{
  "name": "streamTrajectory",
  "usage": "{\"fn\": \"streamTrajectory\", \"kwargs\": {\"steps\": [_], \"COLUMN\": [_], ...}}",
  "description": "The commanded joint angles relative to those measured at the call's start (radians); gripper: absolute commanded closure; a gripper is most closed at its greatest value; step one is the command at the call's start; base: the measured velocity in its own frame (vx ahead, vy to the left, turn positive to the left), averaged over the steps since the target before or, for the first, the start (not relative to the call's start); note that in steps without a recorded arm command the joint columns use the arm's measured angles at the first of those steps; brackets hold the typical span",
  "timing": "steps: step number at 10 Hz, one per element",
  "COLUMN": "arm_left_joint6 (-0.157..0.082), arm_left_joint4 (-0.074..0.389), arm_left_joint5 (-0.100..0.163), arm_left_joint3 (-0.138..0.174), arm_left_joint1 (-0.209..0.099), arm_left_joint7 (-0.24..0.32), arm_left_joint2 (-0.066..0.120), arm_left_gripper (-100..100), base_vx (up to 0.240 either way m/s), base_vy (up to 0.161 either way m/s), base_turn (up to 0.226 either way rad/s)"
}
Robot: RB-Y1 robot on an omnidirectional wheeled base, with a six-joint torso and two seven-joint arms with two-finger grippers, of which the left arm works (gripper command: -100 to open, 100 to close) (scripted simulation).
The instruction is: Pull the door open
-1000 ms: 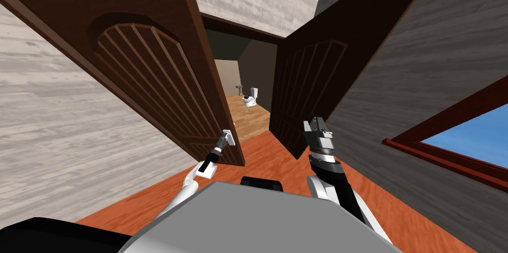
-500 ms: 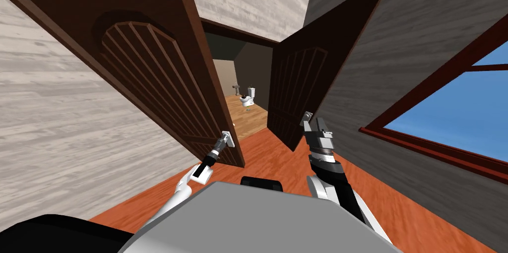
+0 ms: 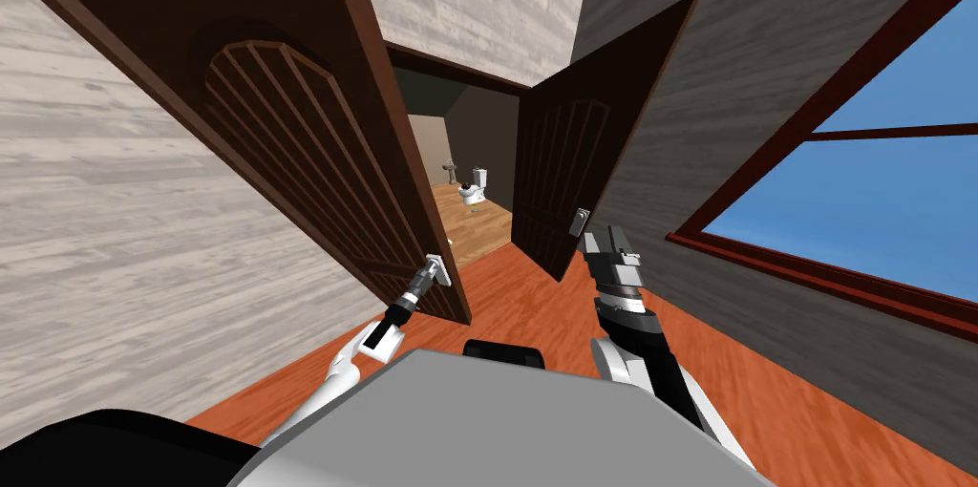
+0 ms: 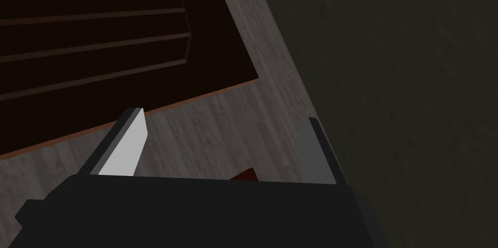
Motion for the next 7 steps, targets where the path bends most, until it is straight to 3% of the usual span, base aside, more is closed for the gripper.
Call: {"fn": "streamTrajectory", "kwargs": {"steps": [1, 6, 7], "arm_left_joint6": [-0.025, -0.102, -0.096], "arm_left_joint4": [-0.002, -0.007, -0.005], "arm_left_joint5": [0.001, 0.004, 0.001], "arm_left_joint3": [-0.007, -0.029, -0.035], "arm_left_joint1": [0.02, 0.068, 0.064], "arm_left_joint7": [0.012, 0.049, 0.046], "arm_left_joint2": [0.021, 0.082, 0.073], "arm_left_gripper": [100, 100, 100], "base_vx": [-0.196, -0.198, -0.079], "base_vy": [0.091, 0.105, 0.028], "base_turn": [-0.14, -0.124, -0.02]}}
